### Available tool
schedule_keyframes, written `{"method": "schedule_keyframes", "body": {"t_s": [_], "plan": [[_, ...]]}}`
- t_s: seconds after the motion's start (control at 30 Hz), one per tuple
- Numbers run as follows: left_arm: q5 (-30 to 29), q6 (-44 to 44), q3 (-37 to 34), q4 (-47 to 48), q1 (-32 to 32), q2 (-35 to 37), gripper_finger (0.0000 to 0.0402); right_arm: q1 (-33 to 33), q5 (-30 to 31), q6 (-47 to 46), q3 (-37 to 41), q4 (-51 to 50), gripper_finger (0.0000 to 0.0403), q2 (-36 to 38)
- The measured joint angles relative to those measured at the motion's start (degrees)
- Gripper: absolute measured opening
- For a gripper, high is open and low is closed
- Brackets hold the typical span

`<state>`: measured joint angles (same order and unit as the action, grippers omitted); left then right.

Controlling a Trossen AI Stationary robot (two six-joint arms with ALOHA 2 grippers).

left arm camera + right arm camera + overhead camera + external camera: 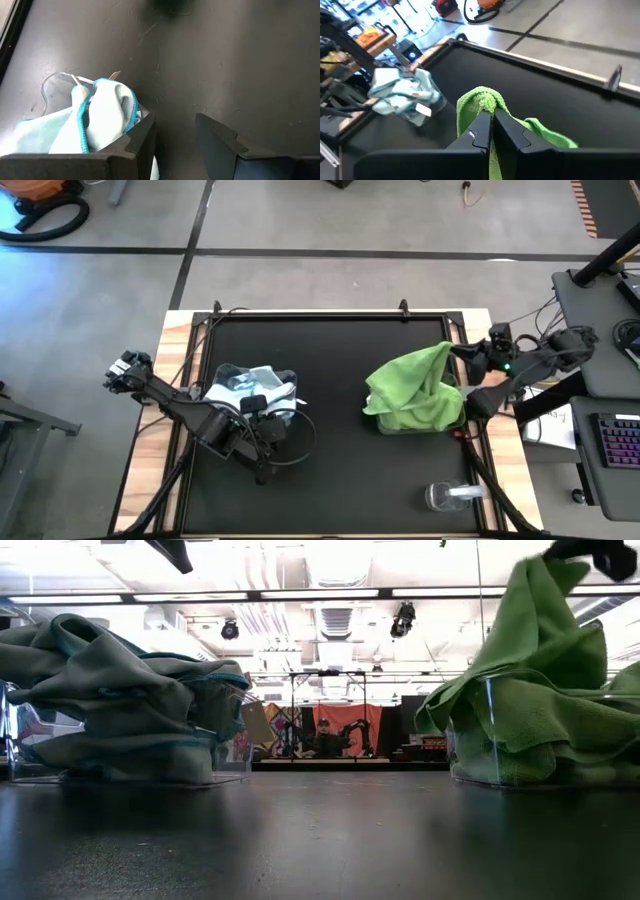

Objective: Sort microfiber towel by color & place in baskets
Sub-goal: Put the green towel into the right transparent bin

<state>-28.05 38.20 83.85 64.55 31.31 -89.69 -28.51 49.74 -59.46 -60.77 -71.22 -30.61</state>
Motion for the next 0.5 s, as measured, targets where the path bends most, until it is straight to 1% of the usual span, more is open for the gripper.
{"method": "schedule_keyframes", "body": {"t_s": [0.27,0.5], "plan": [[0.0,0.02,0.0,-0.02,0.0,0.0,0.0123,0.0,-0.31,-6.28,11.5,0.11,0.0009,8.86],[0.0,0.07,0.0,-0.07,0.0,0.0,0.0123,0.0,-0.44,-8.78,17.91,0.16,0.0009,13.52]]}}
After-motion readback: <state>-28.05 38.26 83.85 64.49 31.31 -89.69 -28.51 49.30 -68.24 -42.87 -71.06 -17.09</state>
